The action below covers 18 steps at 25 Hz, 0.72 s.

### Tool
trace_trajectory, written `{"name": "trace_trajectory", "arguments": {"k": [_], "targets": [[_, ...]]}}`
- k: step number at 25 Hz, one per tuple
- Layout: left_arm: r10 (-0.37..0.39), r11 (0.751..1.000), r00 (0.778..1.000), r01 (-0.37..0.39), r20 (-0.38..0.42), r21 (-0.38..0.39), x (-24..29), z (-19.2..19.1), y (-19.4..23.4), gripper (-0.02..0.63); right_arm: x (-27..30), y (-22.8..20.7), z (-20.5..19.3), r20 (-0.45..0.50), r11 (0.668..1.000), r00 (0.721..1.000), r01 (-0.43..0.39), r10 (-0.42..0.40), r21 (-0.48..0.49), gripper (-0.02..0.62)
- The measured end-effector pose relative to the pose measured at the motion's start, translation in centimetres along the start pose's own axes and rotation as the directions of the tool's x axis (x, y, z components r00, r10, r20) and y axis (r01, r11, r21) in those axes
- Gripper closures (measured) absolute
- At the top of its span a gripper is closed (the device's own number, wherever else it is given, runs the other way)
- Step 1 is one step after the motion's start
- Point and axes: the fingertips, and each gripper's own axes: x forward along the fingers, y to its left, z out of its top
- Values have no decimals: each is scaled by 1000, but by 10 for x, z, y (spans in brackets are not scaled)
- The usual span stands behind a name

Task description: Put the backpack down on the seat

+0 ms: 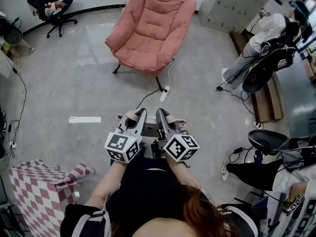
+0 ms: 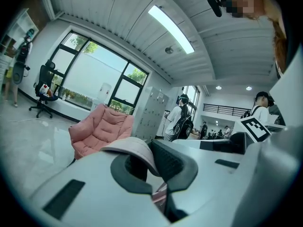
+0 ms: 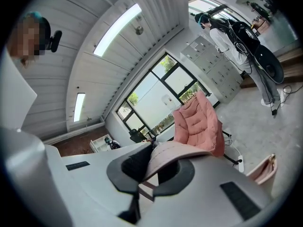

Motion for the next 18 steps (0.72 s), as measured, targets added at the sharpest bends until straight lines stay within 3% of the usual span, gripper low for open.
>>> {"name": "trace_trajectory", "arguments": {"k": [18], "targets": [[-30, 1000, 1000, 30, -5, -10, 47, 38, 114, 589, 126, 2, -6, 5, 999, 1000, 5, -5, 43, 561]]}}
